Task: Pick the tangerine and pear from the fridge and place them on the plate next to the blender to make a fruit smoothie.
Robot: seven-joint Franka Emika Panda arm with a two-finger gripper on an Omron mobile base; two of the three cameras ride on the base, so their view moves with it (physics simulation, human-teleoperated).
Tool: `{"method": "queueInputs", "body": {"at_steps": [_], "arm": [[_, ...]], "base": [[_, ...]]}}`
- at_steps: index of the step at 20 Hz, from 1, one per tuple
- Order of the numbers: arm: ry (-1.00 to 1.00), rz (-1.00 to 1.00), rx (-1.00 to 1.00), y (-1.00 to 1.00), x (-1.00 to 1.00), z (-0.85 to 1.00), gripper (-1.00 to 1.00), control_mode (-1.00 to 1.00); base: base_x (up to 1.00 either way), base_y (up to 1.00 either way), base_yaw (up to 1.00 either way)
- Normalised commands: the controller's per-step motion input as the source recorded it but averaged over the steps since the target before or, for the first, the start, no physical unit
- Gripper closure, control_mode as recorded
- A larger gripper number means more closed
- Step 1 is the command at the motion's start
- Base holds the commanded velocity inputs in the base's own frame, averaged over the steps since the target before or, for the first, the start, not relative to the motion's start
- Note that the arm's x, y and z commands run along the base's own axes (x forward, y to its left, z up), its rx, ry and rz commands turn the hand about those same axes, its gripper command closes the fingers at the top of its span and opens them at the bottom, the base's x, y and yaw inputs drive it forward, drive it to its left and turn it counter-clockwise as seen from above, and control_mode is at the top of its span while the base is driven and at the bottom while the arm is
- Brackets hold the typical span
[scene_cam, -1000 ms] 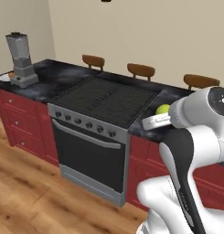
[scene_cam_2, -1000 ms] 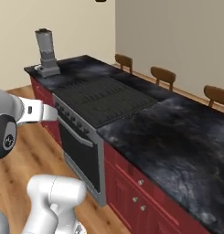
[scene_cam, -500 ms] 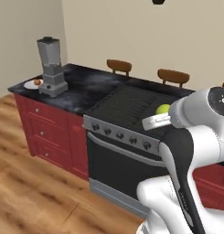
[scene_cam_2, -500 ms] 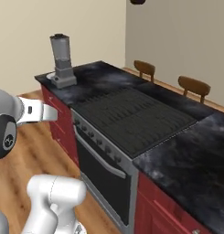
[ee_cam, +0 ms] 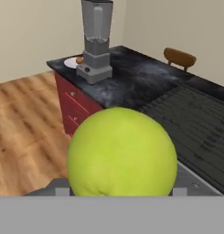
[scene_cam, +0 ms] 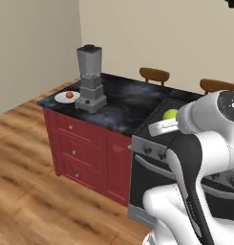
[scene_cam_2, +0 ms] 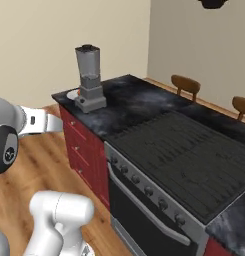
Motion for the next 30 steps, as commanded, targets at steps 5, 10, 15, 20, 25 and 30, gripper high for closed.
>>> {"method": "queueInputs", "body": {"at_steps": [5,10,15,20,25,30], "arm": [[0.0,0.0,0.0,0.0,0.0,0.0,1.0,1.0],[0.0,0.0,0.0,0.0,0.0,0.0,1.0,1.0],[0.0,0.0,0.0,0.0,0.0,0.0,1.0,1.0],[0.0,0.0,0.0,0.0,0.0,0.0,1.0,1.0],[0.0,0.0,0.0,0.0,0.0,0.0,1.0,1.0],[0.0,0.0,0.0,0.0,0.0,0.0,1.0,1.0]], "base": [[0.46,1.0,0.0],[0.43,1.0,0.0],[0.55,1.0,-0.02],[0.63,1.0,-0.22],[0.42,1.0,-0.38],[0.23,0.88,-0.47]]}}
